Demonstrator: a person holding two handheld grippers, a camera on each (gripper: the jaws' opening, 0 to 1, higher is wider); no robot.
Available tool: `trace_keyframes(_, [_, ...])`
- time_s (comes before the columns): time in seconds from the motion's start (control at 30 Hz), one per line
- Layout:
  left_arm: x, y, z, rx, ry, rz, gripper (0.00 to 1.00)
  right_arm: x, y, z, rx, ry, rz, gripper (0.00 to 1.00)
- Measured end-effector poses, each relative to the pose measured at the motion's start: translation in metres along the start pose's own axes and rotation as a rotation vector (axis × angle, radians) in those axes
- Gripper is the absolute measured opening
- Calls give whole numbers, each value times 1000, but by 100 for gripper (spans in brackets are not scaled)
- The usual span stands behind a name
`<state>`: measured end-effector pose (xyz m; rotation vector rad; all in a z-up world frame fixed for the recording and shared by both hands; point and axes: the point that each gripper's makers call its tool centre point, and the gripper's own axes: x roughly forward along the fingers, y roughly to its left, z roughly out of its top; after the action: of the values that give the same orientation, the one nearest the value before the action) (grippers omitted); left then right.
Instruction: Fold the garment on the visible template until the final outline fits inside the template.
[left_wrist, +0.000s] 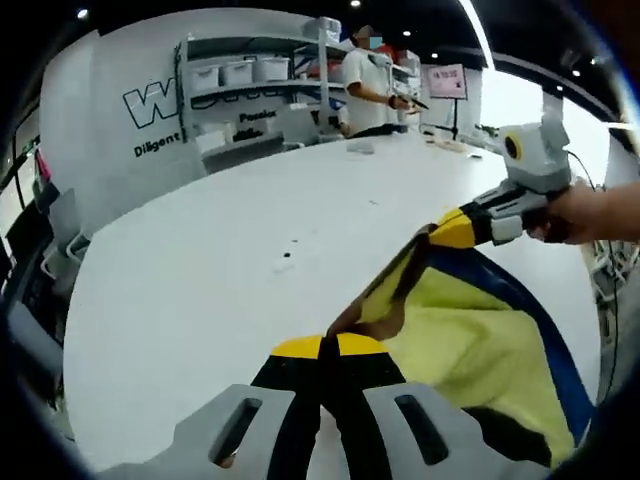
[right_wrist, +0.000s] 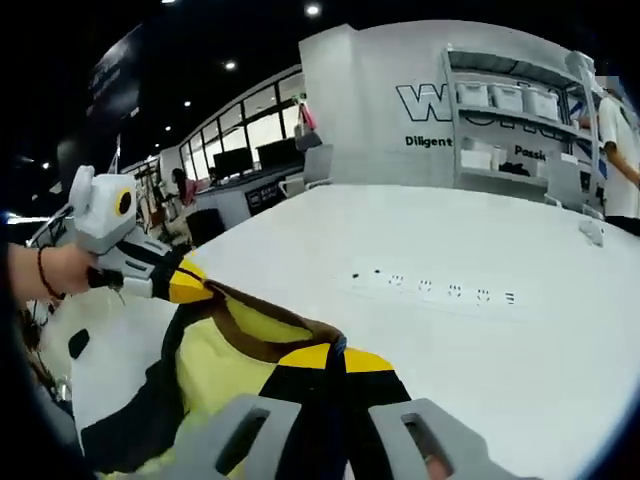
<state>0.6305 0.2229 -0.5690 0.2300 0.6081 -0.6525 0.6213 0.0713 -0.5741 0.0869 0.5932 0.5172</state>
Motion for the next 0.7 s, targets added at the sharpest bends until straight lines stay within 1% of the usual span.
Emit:
trace_keyframes(0.03, [4, -1, 0, 2, 4, 2, 0, 4, 1, 0, 27, -2, 5, 0])
trace_keyframes(0.07, [6, -6, 0, 11, 11, 6, 0, 6, -1, -1, -12, -1, -2, 0])
trace_keyframes(0.1, [7, -6, -1, 18, 17, 10, 0, 7, -5, -8, -36, 31, -18, 0])
trace_keyframes(0.17, [8, -6, -6, 53, 40, 20, 0, 11, -7, -15, -16, 54, -16, 0])
trace_keyframes(0.2, [10, -6, -7, 51, 41, 20, 0, 11, -10, -18, -2, 58, -26, 0])
trace_keyframes(0.23, [11, -6, -8, 40, 47, 17, 0, 11, -11, -18, 8, 59, -27, 0])
trace_keyframes(0.27, [12, -7, -11, 23, 64, 13, 0, 11, -9, -19, 43, 51, -8, 0])
trace_keyframes(0.3, [12, -7, -11, 26, 68, 14, 0, 11, -9, -19, 54, 47, -3, 0])
trace_keyframes(0.33, [12, -6, -11, 28, 67, 15, 0, 10, -12, -20, 48, 46, -7, 0])
trace_keyframes(0.4, [16, -4, -11, -2, 70, -2, 0, 11, -13, -22, 45, 48, -11, 0])
trace_keyframes(0.53, [18, -4, -14, -7, 72, 1, 0, 11, -13, -24, 40, 54, -12, 0])
trace_keyframes(0.57, [18, -5, -17, -41, 68, 1, 0, 10, -12, -23, 9, 51, -17, 0])
trace_keyframes(0.6, [17, -1, -18, -69, 59, 22, 2, 9, -10, -22, 3, 53, -16, 5])
trace_keyframes(0.63, [14, 4, -15, -84, 6, 48, 6, 7, -9, -17, -72, 36, -5, 10])
trace_keyframes(0.67, [13, 4, -16, -86, 3, 48, 14, 6, -10, -17, -85, 35, -13, 13])
trace_keyframes(0.7, [10, 3, -20, -76, 15, 39, 20, 4, -13, -16, -105, 35, -28, 16])
